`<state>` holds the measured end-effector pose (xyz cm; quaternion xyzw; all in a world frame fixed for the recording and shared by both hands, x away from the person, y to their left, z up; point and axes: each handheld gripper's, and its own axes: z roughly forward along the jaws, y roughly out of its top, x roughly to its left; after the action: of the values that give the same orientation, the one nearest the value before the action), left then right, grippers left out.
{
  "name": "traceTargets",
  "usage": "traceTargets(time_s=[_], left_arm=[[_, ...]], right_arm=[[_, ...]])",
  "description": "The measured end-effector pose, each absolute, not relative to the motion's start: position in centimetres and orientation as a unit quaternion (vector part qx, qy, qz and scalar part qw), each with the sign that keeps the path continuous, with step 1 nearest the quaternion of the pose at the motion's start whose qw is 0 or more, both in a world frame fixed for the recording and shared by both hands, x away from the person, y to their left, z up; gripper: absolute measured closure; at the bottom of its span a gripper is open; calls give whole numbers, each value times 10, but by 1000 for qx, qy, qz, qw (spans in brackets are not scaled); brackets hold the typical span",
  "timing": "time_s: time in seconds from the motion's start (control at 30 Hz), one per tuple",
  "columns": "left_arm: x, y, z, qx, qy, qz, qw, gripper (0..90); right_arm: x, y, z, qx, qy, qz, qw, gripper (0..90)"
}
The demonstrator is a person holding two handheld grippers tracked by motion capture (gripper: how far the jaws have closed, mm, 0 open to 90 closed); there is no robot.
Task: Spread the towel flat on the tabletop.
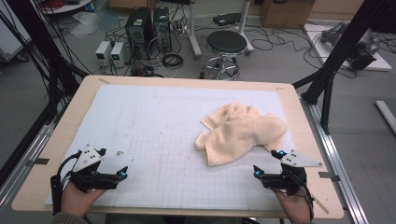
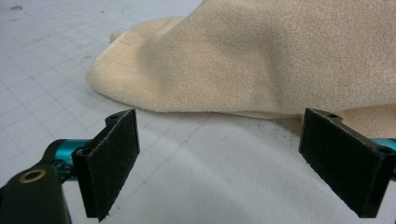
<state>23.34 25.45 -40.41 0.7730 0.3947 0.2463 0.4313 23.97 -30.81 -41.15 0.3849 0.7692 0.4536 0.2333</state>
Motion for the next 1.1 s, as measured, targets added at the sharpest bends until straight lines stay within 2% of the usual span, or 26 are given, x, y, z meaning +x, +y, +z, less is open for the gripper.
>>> traceTargets(time_s=[0.8,1.1], left_arm=[[228,257,-403,771,392,250,435,18],[229,257,-403,769,394,251,437,18]], right_arm=[[237,-310,-403,381,762,468,237,116],[274,-305,-372,376,765,461,247,117]])
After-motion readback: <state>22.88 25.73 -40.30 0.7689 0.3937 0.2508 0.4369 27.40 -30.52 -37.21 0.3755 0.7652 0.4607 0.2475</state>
